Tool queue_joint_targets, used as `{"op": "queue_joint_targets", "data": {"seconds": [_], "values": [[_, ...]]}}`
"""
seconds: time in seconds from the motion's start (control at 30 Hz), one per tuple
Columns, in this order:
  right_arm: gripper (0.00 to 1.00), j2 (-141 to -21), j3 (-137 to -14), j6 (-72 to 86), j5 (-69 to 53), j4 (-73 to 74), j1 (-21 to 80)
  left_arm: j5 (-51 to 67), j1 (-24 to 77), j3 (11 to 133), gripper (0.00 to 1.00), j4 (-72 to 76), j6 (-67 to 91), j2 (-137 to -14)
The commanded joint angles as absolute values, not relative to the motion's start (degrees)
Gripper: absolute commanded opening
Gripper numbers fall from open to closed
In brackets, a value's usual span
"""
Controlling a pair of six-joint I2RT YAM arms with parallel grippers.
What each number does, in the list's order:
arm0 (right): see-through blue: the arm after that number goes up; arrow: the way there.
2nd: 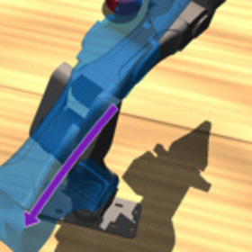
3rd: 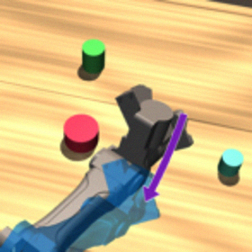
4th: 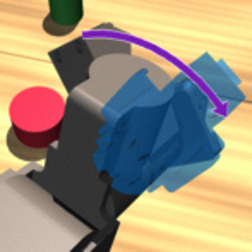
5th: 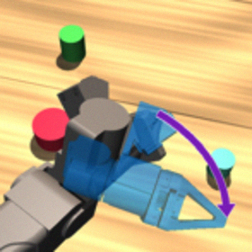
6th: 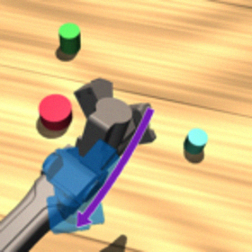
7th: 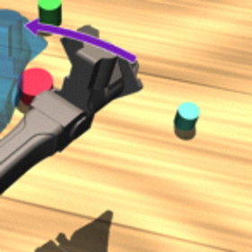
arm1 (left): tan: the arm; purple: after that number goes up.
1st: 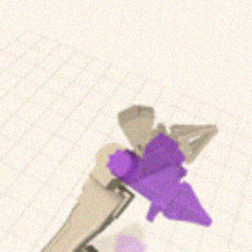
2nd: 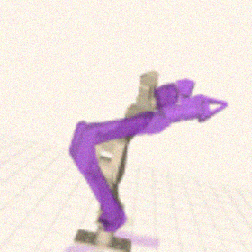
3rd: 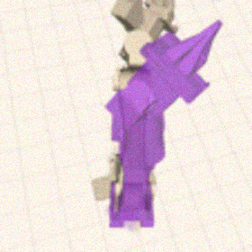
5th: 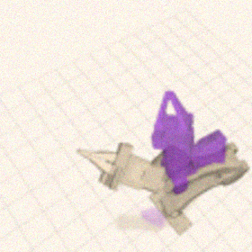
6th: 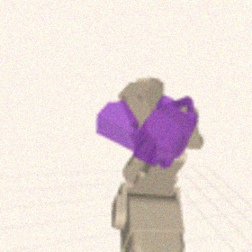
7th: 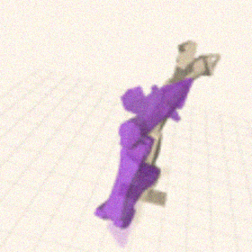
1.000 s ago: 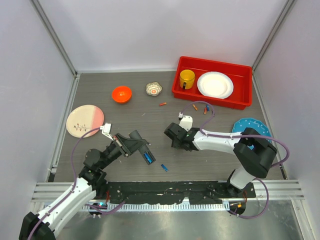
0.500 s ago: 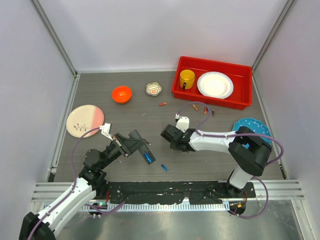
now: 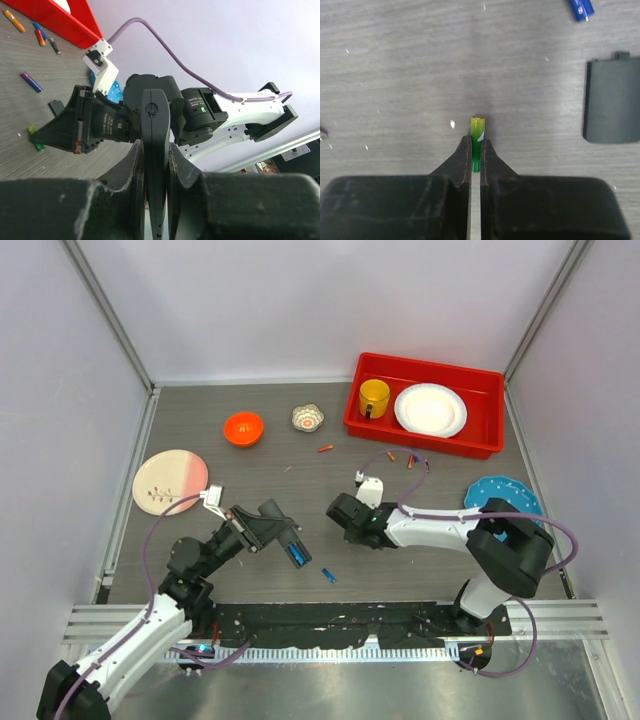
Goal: Load the batteries into the remote control
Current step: Pick up the battery from the center of the board, then load the battery into the remote control.
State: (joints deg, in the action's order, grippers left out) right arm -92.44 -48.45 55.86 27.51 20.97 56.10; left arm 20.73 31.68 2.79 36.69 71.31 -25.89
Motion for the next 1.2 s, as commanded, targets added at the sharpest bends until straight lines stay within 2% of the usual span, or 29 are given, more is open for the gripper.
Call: {"op": "queue_joint_targets", "data": {"seconds": [0.0,0.13,0.17,0.43,0.67,0.8,1.17], "values": [[0.01,-85.19,-45.79,53.8,23.73,23.91,56.78,20.13,31.46,1.23,0.01,40.96,70.58,-26.72],[0.01,-74.55,-50.7,41.95,19.0,27.05,56.87,18.72,31.55,2.28,0.0,41.66,69.87,-30.4],[0.01,-72.88,-55.06,37.4,17.85,29.16,56.87,18.98,31.55,2.55,0.0,42.97,69.61,-31.54],[0.01,-74.0,-71.18,21.98,0.11,50.69,57.39,22.5,31.82,2.99,0.0,66.87,70.13,-49.03],[0.01,-76.28,-76.9,19.78,-7.72,57.12,57.74,22.33,33.39,5.53,0.0,75.49,71.54,-62.21],[0.01,-78.75,-77.17,20.39,-12.29,57.66,58.36,20.57,34.54,5.98,0.0,75.5,71.72,-64.07],[0.01,-82.61,-79.63,24.78,-14.59,51.77,60.21,18.81,35.68,6.07,0.0,75.06,74.26,-65.65]]}}
